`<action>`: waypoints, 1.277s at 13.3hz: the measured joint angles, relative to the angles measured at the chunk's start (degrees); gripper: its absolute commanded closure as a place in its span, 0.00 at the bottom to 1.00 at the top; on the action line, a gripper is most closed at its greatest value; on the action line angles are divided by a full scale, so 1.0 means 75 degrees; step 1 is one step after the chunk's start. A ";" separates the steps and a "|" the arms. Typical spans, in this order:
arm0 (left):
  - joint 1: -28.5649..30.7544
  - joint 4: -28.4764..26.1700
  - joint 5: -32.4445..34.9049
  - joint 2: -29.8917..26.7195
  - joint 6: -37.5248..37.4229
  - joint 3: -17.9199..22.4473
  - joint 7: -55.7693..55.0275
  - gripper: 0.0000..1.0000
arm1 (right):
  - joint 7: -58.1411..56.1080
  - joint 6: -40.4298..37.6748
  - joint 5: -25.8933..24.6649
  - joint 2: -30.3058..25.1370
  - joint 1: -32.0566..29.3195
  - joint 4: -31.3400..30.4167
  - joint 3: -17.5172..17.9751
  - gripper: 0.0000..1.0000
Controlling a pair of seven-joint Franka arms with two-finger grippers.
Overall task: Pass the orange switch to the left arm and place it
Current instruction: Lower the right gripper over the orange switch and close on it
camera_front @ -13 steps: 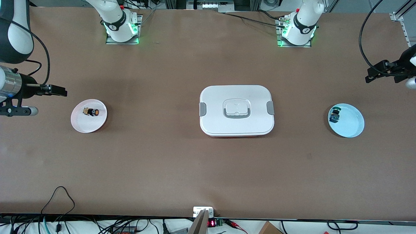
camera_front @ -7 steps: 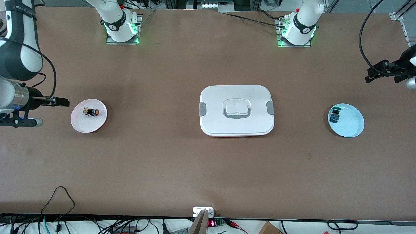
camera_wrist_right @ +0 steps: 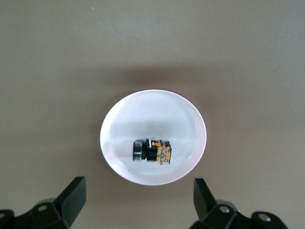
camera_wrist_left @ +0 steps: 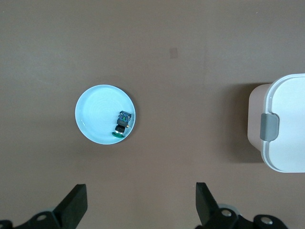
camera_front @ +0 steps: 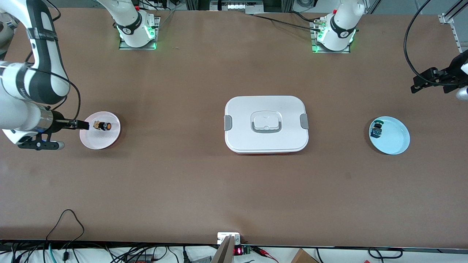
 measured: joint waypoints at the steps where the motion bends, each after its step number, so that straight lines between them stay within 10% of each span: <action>1: 0.0000 0.0000 0.0000 0.0000 0.0000 0.0000 0.0000 0.00 | 0.0000 0.0276 0.0000 0.0081 -0.0023 -0.0211 0.0000 0.00; 17: 0.0000 -0.0004 0.0000 0.0000 0.0000 0.0000 0.0000 0.00 | 0.0063 0.2662 0.0007 0.0670 -0.0146 -0.1903 -0.0014 0.00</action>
